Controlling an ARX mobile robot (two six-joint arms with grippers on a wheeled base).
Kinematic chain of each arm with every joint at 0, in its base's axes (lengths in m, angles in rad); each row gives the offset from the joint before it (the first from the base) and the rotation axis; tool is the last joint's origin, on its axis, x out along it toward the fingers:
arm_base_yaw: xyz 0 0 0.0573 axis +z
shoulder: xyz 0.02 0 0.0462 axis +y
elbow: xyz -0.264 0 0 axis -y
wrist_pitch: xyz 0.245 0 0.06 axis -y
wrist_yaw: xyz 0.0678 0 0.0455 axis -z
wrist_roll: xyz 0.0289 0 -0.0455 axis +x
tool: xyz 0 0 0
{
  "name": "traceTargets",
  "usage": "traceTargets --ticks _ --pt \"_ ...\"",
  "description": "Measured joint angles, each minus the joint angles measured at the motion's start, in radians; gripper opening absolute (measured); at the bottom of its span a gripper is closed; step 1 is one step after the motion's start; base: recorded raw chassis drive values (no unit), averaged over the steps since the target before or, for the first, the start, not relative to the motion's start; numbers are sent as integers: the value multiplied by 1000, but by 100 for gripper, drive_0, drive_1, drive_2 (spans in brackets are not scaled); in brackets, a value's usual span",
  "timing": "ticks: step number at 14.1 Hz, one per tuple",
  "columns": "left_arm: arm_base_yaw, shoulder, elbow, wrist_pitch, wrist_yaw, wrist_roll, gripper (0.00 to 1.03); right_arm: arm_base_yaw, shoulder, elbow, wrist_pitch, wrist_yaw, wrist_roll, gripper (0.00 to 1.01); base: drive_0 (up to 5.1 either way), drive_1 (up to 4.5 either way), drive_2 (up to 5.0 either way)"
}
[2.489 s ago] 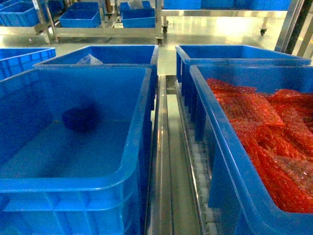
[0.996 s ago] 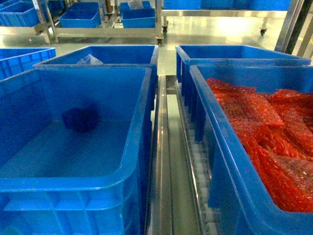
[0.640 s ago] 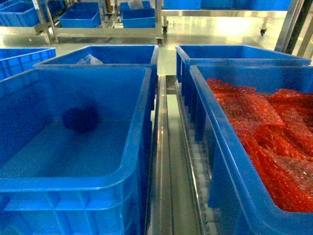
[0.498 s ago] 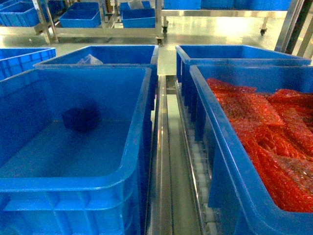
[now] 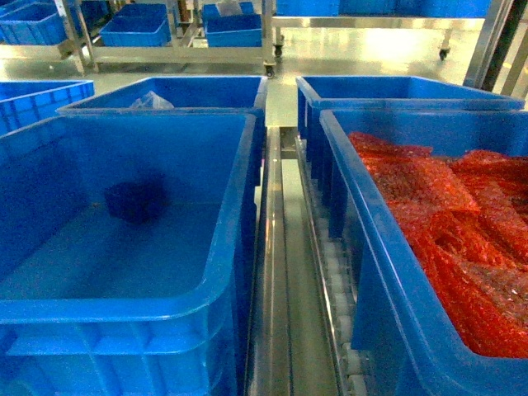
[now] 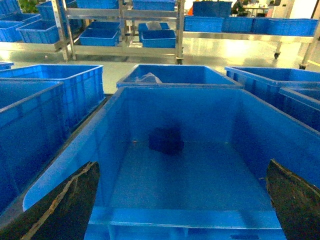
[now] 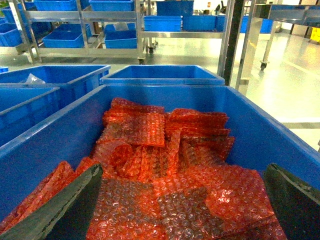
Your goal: Pick blue part to blue bin on bottom shelf
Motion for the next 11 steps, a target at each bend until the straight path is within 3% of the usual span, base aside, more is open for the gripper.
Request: traceTargets --ticks 11 --pt "0 0 0 0 0 0 98 0 0 0 0 0 0 98 0 0 0"
